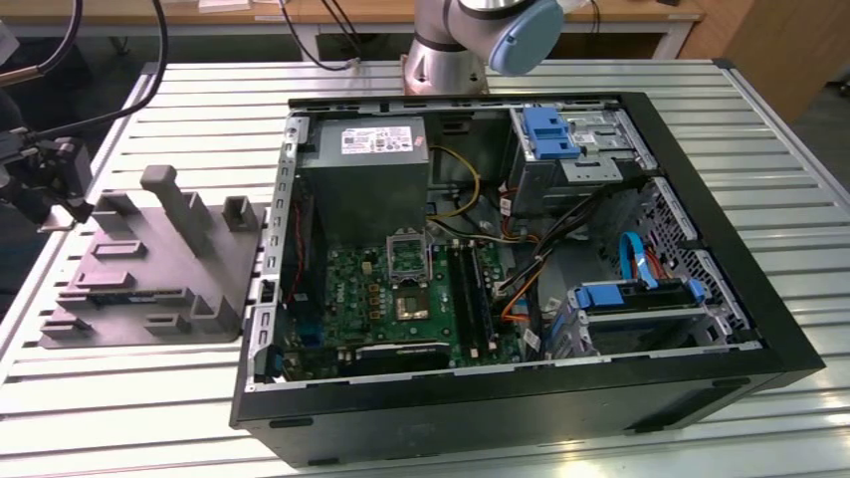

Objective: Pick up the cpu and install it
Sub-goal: 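Pick up the cpu and move it towards the insertion slot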

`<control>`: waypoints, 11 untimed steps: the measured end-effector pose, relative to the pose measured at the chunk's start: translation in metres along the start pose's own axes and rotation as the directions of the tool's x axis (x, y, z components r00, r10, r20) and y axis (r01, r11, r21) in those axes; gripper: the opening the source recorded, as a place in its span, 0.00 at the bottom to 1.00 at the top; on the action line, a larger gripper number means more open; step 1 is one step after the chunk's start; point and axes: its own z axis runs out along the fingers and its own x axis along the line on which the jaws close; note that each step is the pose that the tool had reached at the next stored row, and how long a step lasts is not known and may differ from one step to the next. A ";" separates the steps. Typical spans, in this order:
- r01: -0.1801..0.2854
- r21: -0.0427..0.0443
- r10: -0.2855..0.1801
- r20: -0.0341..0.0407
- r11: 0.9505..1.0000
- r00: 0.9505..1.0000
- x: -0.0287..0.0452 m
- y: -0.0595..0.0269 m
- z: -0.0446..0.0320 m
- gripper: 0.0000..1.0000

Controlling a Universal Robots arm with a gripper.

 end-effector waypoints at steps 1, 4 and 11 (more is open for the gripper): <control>0.000 0.000 0.000 0.000 1.000 1.000 0.0000 0.0000 -0.0001 0.47; 0.000 0.001 0.000 0.000 1.000 1.000 0.0000 0.0001 -0.0024 0.47; 0.000 0.010 0.000 0.000 1.000 1.000 0.0000 0.0009 -0.0039 0.47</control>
